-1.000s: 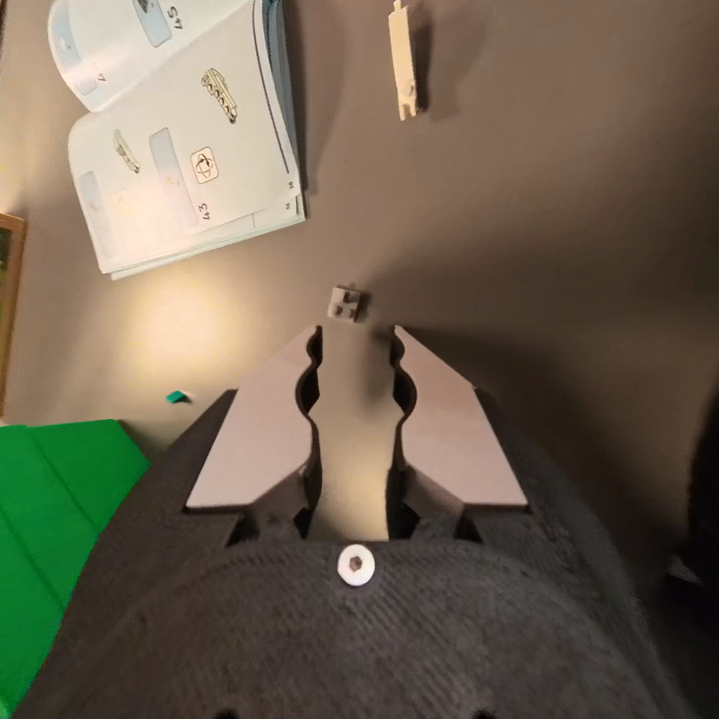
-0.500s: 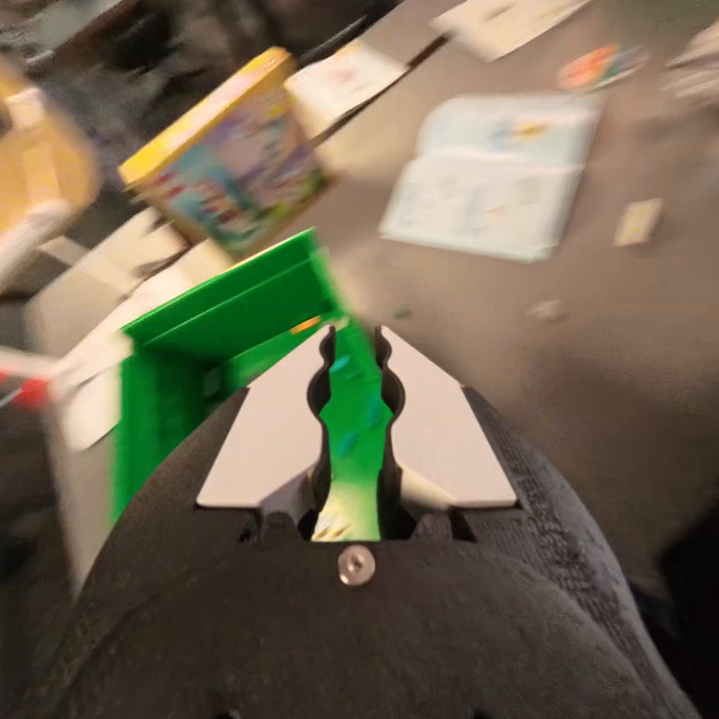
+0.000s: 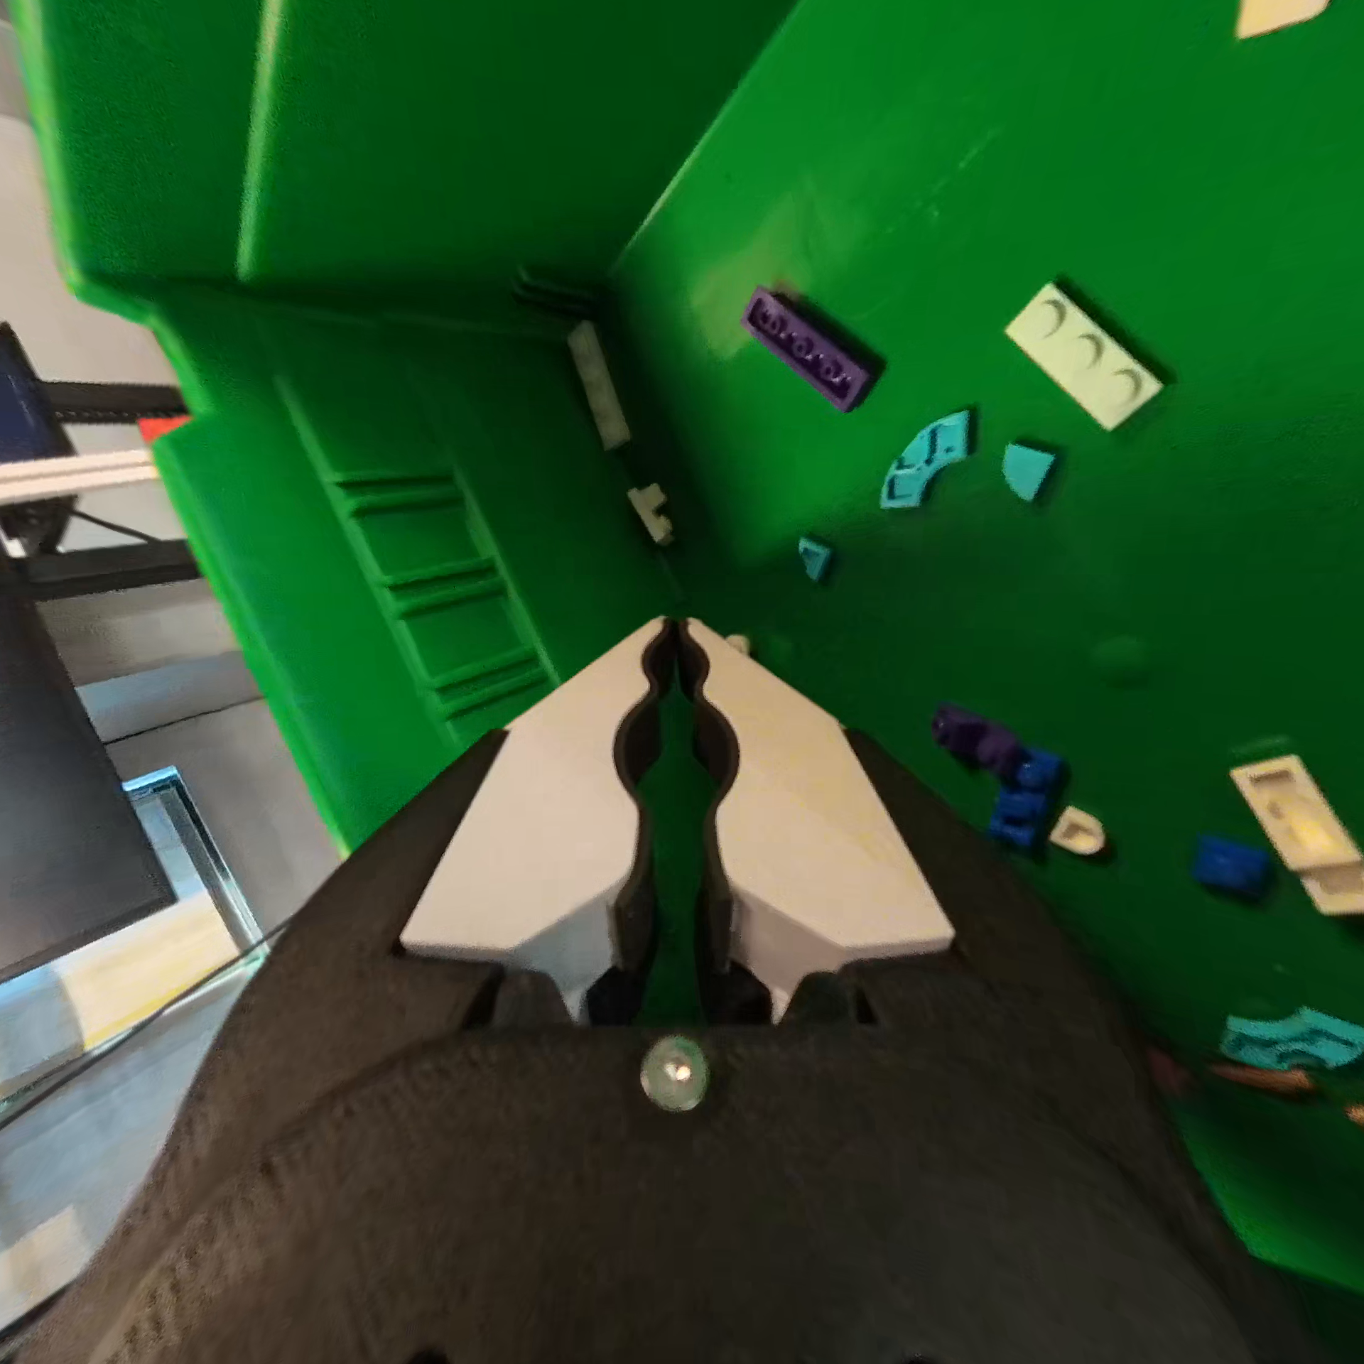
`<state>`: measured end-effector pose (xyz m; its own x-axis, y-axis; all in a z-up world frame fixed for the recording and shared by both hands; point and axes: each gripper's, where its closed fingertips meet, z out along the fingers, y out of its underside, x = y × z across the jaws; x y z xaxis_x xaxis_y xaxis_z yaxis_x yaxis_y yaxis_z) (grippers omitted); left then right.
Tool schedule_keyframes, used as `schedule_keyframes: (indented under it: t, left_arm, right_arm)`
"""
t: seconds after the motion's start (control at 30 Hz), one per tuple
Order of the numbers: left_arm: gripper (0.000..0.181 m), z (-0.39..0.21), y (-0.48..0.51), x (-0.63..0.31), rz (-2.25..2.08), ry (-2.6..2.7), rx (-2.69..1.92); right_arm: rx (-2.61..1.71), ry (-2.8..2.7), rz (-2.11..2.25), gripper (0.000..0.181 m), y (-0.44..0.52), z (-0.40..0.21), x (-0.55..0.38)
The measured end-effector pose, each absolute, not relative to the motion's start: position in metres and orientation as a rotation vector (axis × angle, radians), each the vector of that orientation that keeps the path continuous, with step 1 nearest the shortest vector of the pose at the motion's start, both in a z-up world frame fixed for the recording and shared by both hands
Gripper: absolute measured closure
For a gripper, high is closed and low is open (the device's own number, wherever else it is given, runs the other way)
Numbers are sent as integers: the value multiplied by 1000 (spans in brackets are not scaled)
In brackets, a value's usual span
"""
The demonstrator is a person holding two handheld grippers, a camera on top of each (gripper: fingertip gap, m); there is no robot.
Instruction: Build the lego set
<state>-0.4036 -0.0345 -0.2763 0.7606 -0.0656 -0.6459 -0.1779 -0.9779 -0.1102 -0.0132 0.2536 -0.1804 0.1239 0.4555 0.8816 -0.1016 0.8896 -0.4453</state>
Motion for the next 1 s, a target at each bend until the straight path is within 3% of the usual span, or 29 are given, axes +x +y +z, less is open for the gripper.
schedule_keyframes:
  t: [0.03, 0.23, 0.43, 0.8, 1.0]
  left_arm:
    - [181, -280, -36, -404, 1010, 180, -2823]
    - [180, -283, -59, -394, 965, 12, -3008]
    - [180, -282, -49, -370, 559, -267, -2897]
    - [181, -285, -46, -403, 1109, 58, -2891]
    - [181, -285, -31, -389, 754, -138, -2799]
  right_arm:
    - [-309, -1392, 415, 181, 254, -180, -13]
    - [-314, -1393, 417, 181, 255, -181, -13]
    - [-309, -1399, 427, 181, 253, -181, -13]
    - [-307, -1390, 423, 181, 253, -179, -12]
    - [-306, -1391, 427, 181, 253, -179, -12]
